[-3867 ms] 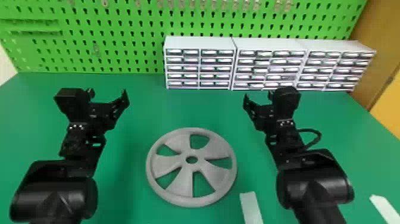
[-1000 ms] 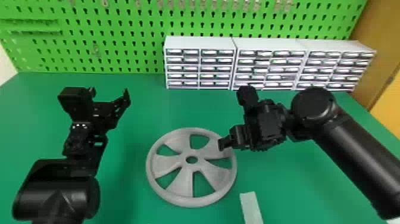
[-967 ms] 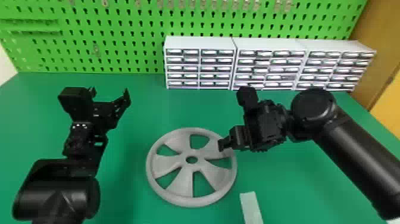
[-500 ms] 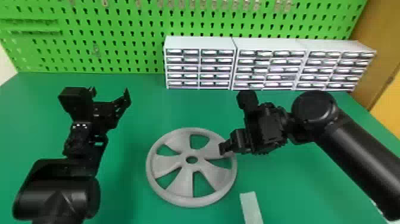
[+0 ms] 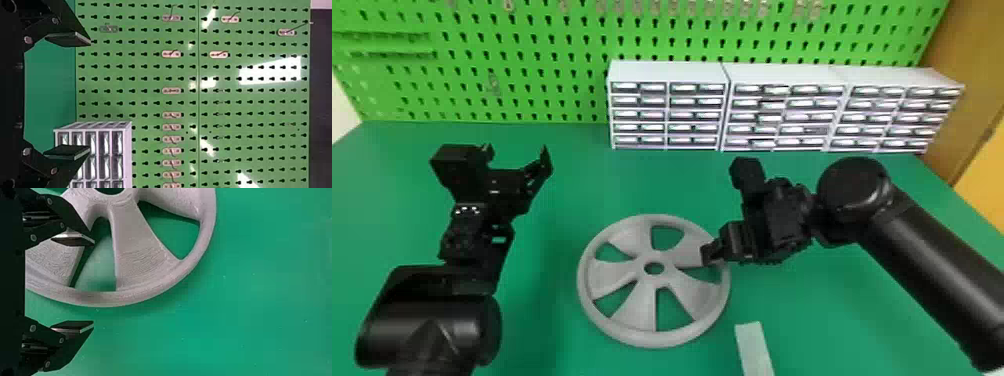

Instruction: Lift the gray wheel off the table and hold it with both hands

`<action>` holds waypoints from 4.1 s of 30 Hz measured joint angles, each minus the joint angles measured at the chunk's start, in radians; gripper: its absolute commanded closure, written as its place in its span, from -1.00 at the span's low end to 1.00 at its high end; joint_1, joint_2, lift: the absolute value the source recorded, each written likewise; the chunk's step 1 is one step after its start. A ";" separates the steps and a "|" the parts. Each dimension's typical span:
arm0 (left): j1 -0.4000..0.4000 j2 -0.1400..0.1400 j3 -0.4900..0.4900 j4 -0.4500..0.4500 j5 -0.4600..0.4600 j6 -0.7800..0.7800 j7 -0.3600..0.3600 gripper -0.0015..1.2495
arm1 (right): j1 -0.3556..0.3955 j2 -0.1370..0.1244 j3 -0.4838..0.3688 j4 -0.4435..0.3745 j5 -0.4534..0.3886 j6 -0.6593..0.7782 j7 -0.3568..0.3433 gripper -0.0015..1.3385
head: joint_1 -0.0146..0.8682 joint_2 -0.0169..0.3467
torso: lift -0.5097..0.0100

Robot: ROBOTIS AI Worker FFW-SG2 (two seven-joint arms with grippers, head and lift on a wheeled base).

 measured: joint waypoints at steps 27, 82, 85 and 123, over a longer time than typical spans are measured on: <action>-0.008 0.000 -0.015 0.001 0.000 0.000 0.009 -0.51 | 0.002 0.063 0.009 0.099 0.185 -0.019 0.057 -0.23 | 0.64 -0.82 | 0.59; -0.012 0.000 -0.015 0.001 0.003 -0.003 0.012 -0.51 | 0.007 0.071 0.003 0.112 0.195 -0.004 0.067 0.75 | 0.64 -0.82 | 0.59; -0.012 0.000 -0.014 0.001 0.003 -0.003 0.012 -0.51 | 0.007 0.072 -0.003 0.103 0.193 -0.005 0.067 0.75 | 0.64 -0.82 | 0.59; -0.008 0.000 -0.010 -0.012 0.013 -0.006 0.012 -0.50 | 0.236 0.231 -0.146 -0.169 0.872 -0.548 0.296 0.75 | 0.64 -0.82 | 0.59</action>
